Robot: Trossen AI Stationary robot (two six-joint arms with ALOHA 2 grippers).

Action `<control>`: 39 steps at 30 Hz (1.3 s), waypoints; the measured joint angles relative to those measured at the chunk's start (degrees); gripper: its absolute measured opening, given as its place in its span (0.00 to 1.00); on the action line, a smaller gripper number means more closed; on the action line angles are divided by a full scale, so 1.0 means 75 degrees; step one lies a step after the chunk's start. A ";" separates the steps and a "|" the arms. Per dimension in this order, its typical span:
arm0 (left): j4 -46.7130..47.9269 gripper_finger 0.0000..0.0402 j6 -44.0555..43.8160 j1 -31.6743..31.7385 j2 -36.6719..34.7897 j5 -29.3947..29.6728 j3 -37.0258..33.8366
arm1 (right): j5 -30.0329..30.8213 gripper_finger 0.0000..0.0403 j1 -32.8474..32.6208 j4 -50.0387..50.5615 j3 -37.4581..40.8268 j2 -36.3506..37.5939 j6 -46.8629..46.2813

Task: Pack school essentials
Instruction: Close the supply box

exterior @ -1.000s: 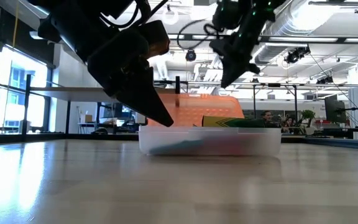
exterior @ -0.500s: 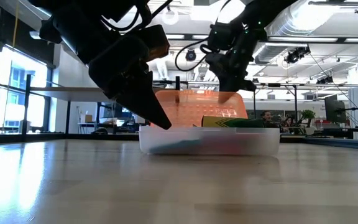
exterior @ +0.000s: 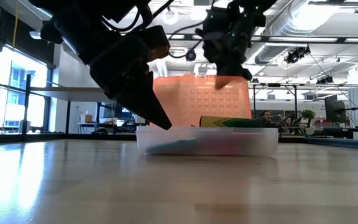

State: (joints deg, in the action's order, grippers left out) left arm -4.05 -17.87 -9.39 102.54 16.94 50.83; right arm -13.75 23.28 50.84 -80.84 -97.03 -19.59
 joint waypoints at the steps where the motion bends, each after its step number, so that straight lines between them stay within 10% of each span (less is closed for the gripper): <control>1: 0.0000 0.01 0.0000 0.0003 0.0000 0.0010 0.0000 | -0.0008 0.00 -0.0089 0.0038 -0.0060 0.0000 -0.0087; 39: -0.0230 0.01 -0.0615 -0.1282 -0.0603 -0.0337 -0.0003 | 0.0506 0.00 -0.2711 0.0171 -0.0143 -0.0035 -0.2592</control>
State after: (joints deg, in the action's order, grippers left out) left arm -5.78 -22.48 -19.00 98.02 14.41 50.81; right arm -9.96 2.95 52.13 -81.91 -97.30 -39.03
